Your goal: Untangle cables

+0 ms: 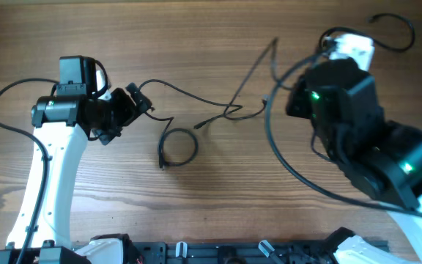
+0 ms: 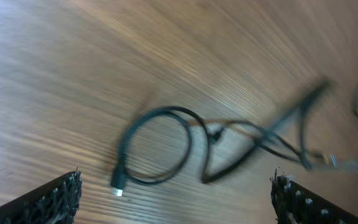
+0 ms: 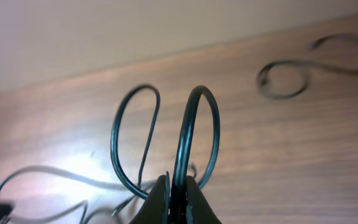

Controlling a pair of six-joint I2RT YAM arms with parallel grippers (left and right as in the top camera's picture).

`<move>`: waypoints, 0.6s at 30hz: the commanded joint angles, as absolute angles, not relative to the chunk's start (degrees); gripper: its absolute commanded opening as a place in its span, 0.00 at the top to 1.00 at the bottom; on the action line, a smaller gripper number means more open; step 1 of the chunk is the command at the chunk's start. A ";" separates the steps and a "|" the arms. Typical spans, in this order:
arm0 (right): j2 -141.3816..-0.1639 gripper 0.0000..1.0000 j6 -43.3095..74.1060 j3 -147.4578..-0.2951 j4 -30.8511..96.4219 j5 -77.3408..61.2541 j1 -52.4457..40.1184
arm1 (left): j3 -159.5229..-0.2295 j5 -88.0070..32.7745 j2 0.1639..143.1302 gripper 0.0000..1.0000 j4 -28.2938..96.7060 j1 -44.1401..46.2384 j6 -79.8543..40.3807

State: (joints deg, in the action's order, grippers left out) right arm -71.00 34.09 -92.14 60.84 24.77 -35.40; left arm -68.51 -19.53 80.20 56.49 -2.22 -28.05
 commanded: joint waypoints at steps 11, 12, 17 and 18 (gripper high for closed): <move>-74.06 0.96 36.71 -92.95 64.97 19.40 -35.16 | -69.01 -31.44 80.58 0.00 49.87 -2.48 -26.96; -74.06 0.96 36.62 -92.95 65.17 19.51 -35.16 | -69.01 -34.76 80.44 0.00 48.49 -2.48 -26.68; -74.06 0.96 36.60 -92.95 65.69 19.49 -35.16 | -69.04 -43.11 76.82 0.00 36.45 -2.52 -30.00; -74.06 0.96 36.64 -92.95 65.65 19.27 -35.16 | -69.04 -43.16 76.05 0.00 35.44 -2.52 -33.89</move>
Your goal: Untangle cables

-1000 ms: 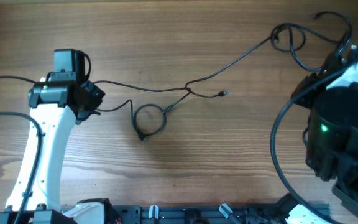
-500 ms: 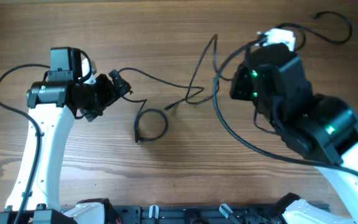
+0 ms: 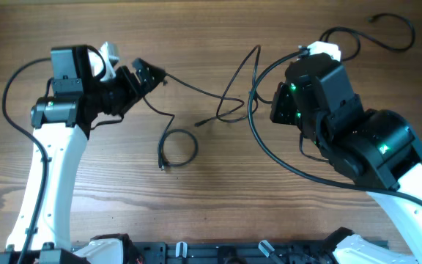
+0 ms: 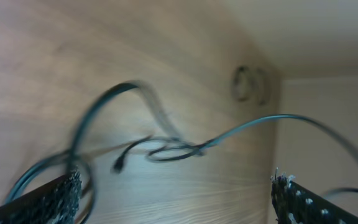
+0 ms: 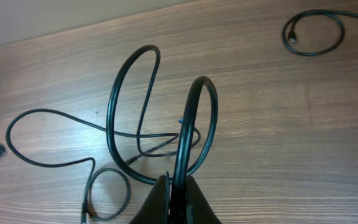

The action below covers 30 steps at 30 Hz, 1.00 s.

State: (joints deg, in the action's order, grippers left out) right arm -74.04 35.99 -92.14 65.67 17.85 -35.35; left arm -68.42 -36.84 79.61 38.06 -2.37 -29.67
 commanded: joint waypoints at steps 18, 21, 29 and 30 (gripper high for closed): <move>-74.04 0.96 23.94 -92.95 60.23 -24.27 -35.18 | -69.01 -42.35 75.79 0.09 21.61 10.90 -78.48; -74.04 0.96 23.94 -92.95 60.23 -25.63 -35.18 | -69.01 -42.13 76.12 0.09 21.61 10.87 -78.48; -74.04 0.96 24.10 -92.95 60.18 -20.53 -35.16 | -69.01 -42.17 78.56 0.88 21.63 10.87 -78.37; -74.04 0.95 24.95 -92.95 60.60 -13.96 -35.16 | -69.01 -42.19 78.54 0.96 21.65 10.87 -78.22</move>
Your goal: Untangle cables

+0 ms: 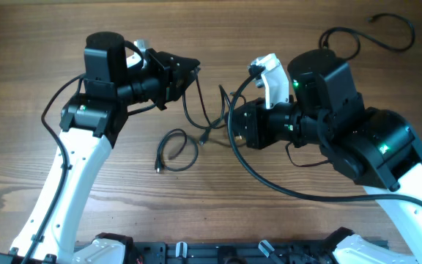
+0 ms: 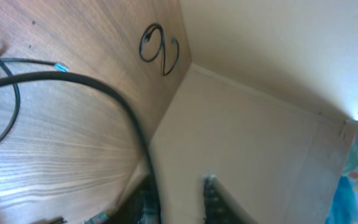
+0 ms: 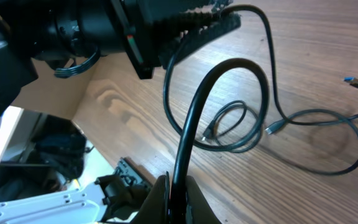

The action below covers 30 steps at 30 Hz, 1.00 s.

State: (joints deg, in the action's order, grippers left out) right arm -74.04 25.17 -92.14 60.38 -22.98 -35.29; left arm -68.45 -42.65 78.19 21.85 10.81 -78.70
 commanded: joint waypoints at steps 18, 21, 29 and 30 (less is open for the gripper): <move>-74.04 0.90 34.72 -92.95 62.89 8.64 -27.88 | -72.79 -54.65 68.93 0.96 -4.01 10.11 -71.96; -74.06 0.86 34.70 -92.92 63.75 8.62 -25.93 | -76.23 -54.15 66.41 0.96 -4.93 10.11 -69.65; -77.82 0.00 32.88 -92.68 68.86 15.03 -25.85 | -76.20 -45.87 67.72 0.96 17.04 10.11 -62.85; -79.66 0.00 29.69 -92.20 69.30 14.81 -25.85 | -76.20 -46.17 67.02 0.96 15.05 10.11 -64.05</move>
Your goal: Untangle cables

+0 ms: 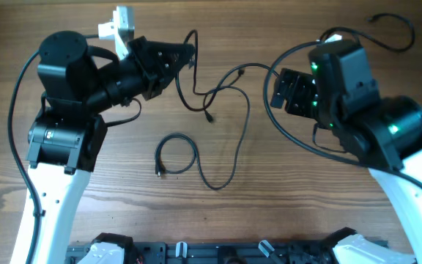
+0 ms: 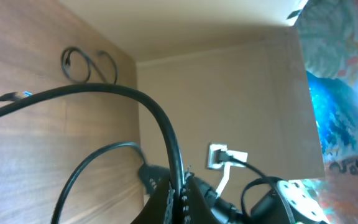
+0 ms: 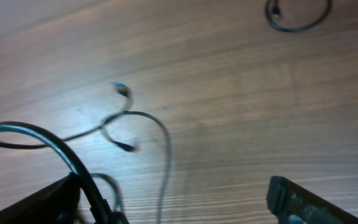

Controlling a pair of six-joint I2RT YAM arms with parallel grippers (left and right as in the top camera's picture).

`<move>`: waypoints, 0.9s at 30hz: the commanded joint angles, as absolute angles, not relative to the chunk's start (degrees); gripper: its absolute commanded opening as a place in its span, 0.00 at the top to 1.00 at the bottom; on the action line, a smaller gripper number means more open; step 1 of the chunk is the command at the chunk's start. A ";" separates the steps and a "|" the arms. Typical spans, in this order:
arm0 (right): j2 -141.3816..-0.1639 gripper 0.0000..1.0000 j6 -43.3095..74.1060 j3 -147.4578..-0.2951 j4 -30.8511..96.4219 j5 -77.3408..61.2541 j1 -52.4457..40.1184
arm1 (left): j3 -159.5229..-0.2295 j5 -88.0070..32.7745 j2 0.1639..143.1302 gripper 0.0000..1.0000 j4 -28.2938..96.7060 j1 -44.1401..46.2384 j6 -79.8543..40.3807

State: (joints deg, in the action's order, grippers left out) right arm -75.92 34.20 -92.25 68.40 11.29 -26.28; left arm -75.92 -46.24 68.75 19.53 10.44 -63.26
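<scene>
A long thin black cable [image 1: 234,139] lies in loose loops across the middle of the table. One stretch rises to my left gripper [image 1: 184,53], which is shut on it; in the left wrist view the cable [image 2: 143,99] arches up out of the closed left gripper [image 2: 178,190]. My right gripper [image 1: 286,89] hovers to the right of the loops. In its own view the right gripper [image 3: 173,205] is wide open with nothing between the fingers. Below it lie a bend of the cable [image 3: 164,140] and its blue-tipped plug [image 3: 120,89]. A small coiled cable [image 1: 176,155] lies apart, nearer the front.
Another black cable [image 1: 388,31] is curled at the back right corner, seen also as a coil [image 3: 297,14] in the right wrist view. Each arm's own thick black lead [image 1: 291,158] hangs beside it. The wooden table [image 1: 108,213] runs to a black rail at the front.
My right gripper was shut on the cable close to the left gripper; it is now open and farther right. The left gripper is shut on the cable, higher and farther back. The loops lie spread wider.
My left gripper was open at the left of the tangle while the right held a loop at the back right. The left then stood farther back. Both met over the middle with the loop between them. Now only the left holds it.
</scene>
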 commanded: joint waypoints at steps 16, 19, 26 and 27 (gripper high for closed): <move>-91.57 0.00 -9.87 -84.18 63.37 -36.58 -7.44 | -76.20 -49.56 65.56 0.96 19.79 2.11 -78.81; -91.57 0.00 -4.91 -75.72 50.06 -33.39 -9.06 | -76.20 -60.12 65.34 0.96 9.13 2.11 -87.57; -91.72 0.00 -3.88 -64.97 33.58 -35.83 -13.21 | -76.20 -61.06 63.22 0.96 3.97 2.11 -97.17; -91.72 0.00 -1.91 -63.88 31.05 -35.64 -13.85 | -76.20 -61.06 62.78 0.96 3.70 2.11 -97.86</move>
